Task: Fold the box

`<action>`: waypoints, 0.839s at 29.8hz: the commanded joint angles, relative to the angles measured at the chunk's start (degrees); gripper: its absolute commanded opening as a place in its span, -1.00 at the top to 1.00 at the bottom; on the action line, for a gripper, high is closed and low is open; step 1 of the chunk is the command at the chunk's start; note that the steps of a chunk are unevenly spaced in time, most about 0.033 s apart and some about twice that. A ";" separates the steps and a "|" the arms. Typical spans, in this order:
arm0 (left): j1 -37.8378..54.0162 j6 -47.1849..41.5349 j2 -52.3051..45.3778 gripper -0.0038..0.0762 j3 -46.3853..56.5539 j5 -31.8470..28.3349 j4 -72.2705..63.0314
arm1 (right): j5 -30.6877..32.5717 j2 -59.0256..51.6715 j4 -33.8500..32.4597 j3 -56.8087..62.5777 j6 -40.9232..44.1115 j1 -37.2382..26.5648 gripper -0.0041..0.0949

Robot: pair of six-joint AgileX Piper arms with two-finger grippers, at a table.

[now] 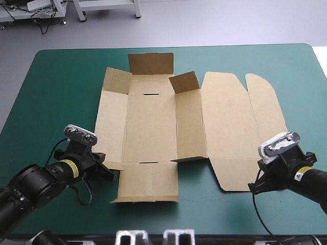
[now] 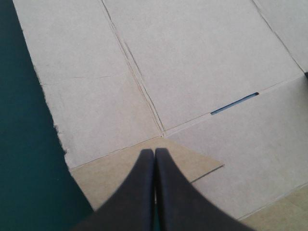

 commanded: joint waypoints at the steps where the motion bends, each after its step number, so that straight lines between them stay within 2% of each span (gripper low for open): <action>1: -0.16 -0.18 -0.05 0.93 -1.91 -3.00 -1.31 | -3.08 -0.06 0.64 -1.37 0.00 0.06 0.96; 8: 0.55 -2.74 1.75 0.93 -5.06 -2.04 0.19 | -5.29 -0.06 0.64 -1.37 0.00 0.06 0.96; 18: 9.51 3.99 16.24 0.87 -14.91 -2.03 0.16 | -5.06 -0.06 0.64 -1.37 0.00 0.06 0.96; 21: 14.49 10.91 19.59 0.87 -17.51 -3.28 -6.38 | -5.06 -0.06 0.64 -1.37 0.00 0.06 0.96; 25: 22.51 33.43 20.68 0.87 -19.01 -4.26 -29.63 | -5.06 -0.06 0.64 -1.37 0.00 0.06 0.96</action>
